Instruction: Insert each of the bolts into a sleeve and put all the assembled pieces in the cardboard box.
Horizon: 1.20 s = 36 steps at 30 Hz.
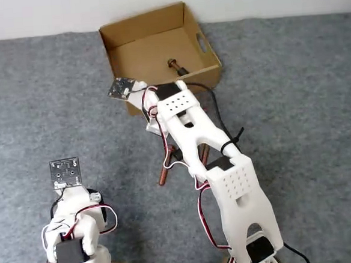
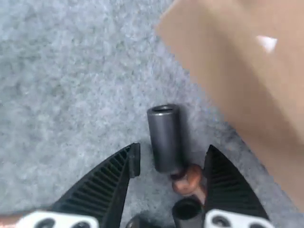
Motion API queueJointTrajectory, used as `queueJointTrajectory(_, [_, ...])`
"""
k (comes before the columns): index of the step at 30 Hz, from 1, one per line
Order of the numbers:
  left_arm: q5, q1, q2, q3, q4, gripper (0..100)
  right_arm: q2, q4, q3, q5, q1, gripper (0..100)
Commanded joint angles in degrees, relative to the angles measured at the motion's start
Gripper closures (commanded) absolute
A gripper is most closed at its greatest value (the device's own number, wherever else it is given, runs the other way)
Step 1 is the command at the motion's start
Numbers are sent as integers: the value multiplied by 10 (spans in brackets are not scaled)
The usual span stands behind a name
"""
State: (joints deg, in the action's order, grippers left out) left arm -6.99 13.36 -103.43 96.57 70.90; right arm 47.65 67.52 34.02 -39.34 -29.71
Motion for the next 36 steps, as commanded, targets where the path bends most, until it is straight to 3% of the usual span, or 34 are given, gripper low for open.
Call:
queueJointTrajectory(1, [-5,4,-4,-1,2,995,7,-14,25,-5,-1,801])
queueJointTrajectory(4, [-5,4,-4,-1,2,995,25,-9,41,-9,-8,812])
queueJointTrajectory(9, [-5,4,-4,-1,2,995,63,-7,108,-42,-20,998])
queueJointTrajectory(13, [-5,4,-4,-1,2,995,73,32,157,-42,-25,990])
queueJointTrajectory(19, [-5,4,-4,-1,2,995,72,185,267,-40,-28,990])
queueJointTrajectory(27, [-5,4,-4,-1,2,995,75,349,403,65,-27,990])
queueJointTrajectory(36, [-4,4,-4,-1,2,995,-10,356,333,176,-5,990])
